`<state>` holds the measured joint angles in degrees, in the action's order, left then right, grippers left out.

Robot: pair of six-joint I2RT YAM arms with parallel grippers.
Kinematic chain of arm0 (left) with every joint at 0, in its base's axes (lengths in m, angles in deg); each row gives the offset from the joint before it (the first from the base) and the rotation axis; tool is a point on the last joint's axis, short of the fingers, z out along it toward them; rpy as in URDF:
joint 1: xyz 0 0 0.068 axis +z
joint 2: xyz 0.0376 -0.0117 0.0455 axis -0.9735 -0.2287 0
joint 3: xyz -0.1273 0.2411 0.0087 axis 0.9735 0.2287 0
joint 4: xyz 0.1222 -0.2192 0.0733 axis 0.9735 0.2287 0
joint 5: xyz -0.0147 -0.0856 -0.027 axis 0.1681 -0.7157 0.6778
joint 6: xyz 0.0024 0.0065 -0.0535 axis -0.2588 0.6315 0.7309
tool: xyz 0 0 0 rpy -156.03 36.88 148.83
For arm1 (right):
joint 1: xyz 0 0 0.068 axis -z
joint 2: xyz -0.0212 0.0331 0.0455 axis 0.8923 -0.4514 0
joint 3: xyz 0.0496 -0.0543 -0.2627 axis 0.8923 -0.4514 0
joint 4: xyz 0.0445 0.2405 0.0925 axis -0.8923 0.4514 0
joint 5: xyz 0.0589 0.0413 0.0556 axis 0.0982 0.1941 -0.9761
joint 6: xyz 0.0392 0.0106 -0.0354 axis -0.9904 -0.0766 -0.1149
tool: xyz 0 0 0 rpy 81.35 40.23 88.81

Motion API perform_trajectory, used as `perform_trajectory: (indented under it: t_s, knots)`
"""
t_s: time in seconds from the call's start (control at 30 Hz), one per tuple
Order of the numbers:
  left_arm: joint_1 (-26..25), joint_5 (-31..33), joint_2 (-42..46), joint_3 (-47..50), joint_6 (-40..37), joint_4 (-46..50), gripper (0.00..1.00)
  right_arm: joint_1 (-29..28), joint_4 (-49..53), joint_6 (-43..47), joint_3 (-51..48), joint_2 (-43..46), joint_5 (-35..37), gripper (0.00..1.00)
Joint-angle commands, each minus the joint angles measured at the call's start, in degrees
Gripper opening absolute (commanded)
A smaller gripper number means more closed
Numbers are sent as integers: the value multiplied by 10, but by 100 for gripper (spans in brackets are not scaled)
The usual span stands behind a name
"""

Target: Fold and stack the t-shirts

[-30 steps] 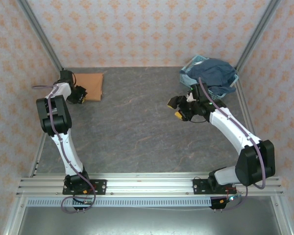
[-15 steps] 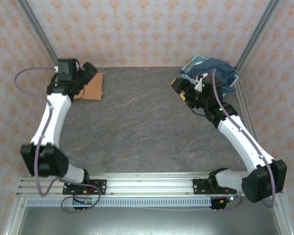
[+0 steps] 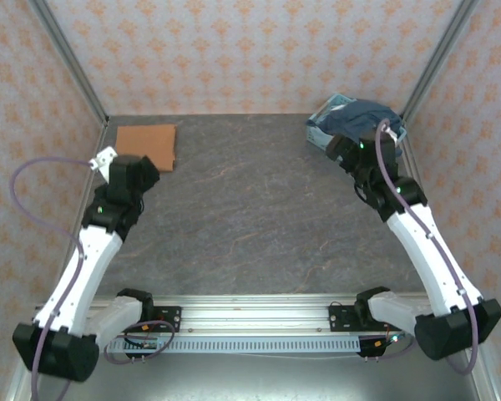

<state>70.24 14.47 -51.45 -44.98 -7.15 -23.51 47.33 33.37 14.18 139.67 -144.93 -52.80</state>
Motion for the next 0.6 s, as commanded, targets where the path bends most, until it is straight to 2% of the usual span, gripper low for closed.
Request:
perform_trajectory:
  t_s: [0.0,0.1,0.17,0.23,0.4,0.47,0.57]
  knots:
    - [-2,42,43,132,-164,-137,100,3,-157,128,-162,69,129,99]
    - [-1,20,58,229,-167,-234,100,13,-260,164,-280,100,197,99]
    - [3,17,33,256,-151,-275,100,39,-260,167,-312,85,201,99]
    - [6,9,-13,263,-169,-323,100,62,-275,169,-343,61,209,99]
    - [47,-48,-147,249,-169,-437,100,104,-408,199,-409,-16,190,99]
    - [65,-68,-195,230,-171,-459,100,117,-425,205,-394,-56,161,99]
    - [80,-88,-237,219,-178,-513,100,121,-515,217,-393,-106,127,99]
